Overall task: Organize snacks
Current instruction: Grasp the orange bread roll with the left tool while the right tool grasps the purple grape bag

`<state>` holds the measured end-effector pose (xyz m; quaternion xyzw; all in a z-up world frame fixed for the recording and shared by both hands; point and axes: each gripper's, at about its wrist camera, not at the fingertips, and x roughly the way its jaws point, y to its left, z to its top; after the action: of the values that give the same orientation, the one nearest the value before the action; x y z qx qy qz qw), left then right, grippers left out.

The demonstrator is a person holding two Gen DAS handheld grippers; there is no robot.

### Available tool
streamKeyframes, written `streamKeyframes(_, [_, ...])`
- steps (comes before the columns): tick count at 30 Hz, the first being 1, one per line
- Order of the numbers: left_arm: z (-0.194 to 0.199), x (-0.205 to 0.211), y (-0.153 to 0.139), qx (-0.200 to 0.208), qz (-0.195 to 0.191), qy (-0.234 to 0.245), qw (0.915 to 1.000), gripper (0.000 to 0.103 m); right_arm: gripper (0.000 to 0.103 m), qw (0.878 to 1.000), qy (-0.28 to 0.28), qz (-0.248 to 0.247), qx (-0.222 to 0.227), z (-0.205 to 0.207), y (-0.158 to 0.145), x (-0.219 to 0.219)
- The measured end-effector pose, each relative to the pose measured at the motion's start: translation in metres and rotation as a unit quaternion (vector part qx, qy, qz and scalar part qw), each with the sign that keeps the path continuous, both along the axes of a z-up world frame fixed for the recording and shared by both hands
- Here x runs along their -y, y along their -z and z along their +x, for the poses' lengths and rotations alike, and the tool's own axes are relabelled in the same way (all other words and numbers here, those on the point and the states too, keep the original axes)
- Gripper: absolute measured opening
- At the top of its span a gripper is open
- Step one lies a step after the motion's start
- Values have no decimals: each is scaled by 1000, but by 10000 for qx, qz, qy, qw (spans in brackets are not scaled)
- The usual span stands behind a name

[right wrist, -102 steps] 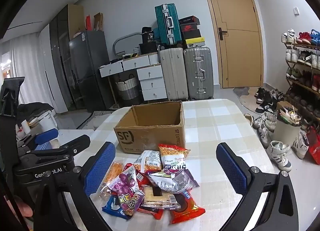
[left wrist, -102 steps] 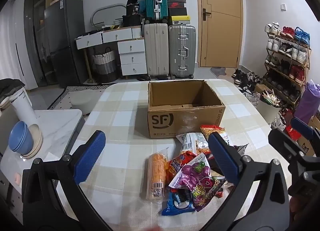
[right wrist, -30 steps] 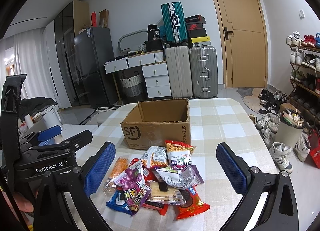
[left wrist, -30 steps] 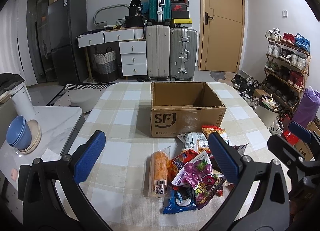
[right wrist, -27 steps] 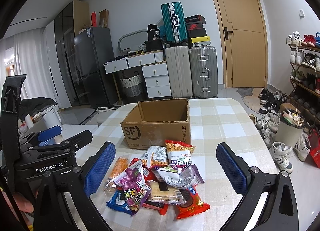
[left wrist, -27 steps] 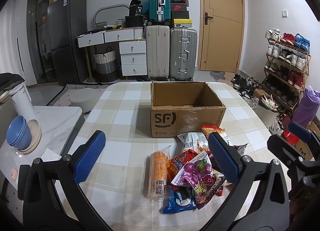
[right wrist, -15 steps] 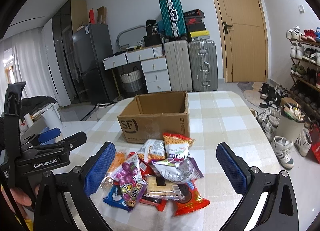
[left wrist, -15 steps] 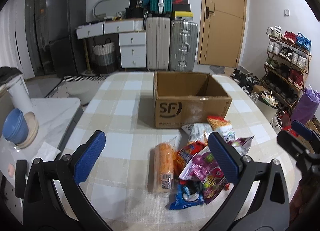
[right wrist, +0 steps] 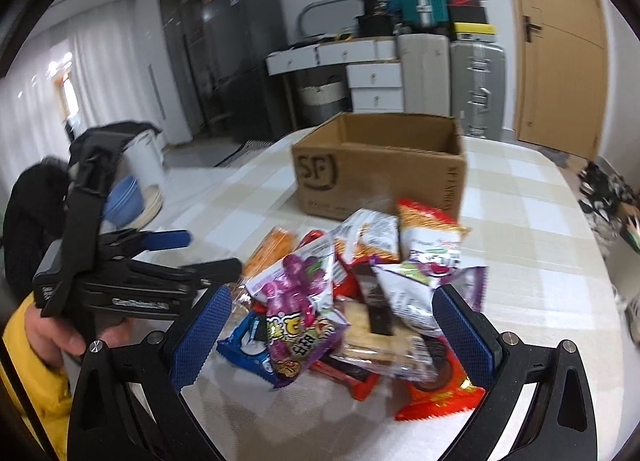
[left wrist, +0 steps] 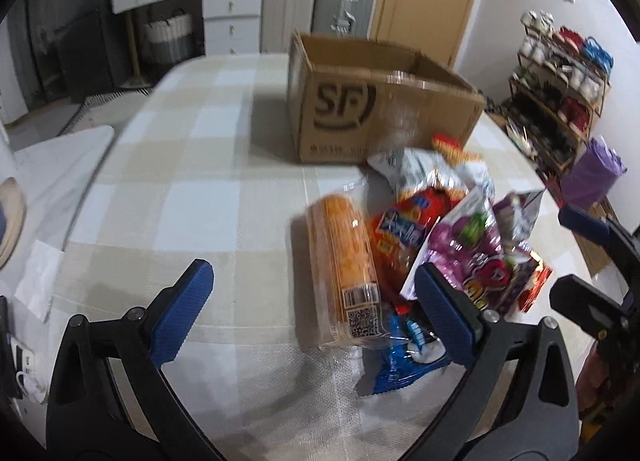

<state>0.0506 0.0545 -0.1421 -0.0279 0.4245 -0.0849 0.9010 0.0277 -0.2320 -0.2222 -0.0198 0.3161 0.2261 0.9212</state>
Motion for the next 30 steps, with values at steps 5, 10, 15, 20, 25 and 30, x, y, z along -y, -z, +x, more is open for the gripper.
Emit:
streamKeyframes(5, [22, 2, 27, -362, -294, 122, 9988, 88, 102, 9998, -196, 47, -71, 7, 9, -3])
streamKeyframes(10, [45, -4, 44, -637, -721, 257, 9950, 62, 102, 9994, -277, 87, -205, 11, 17, -3])
streamKeyframes(15, [52, -7, 51, -751, -904, 278, 9927, 34, 102, 9988, -433, 59, -235, 10, 17, -7])
streamKeyframes(20, [56, -14, 54, -739, -1051, 319, 9912, 33, 92, 9974, -637, -137, -308, 14, 18, -19])
streamKeyframes(25, [47, -21, 49, -642, -1090, 283, 9916, 33, 85, 9951, -803, -417, -397, 21, 22, -33])
streamKeyframes(30, [36, -32, 41, -485, -1141, 207, 9921, 33, 83, 9927, -897, -669, -446, 24, 28, -46])
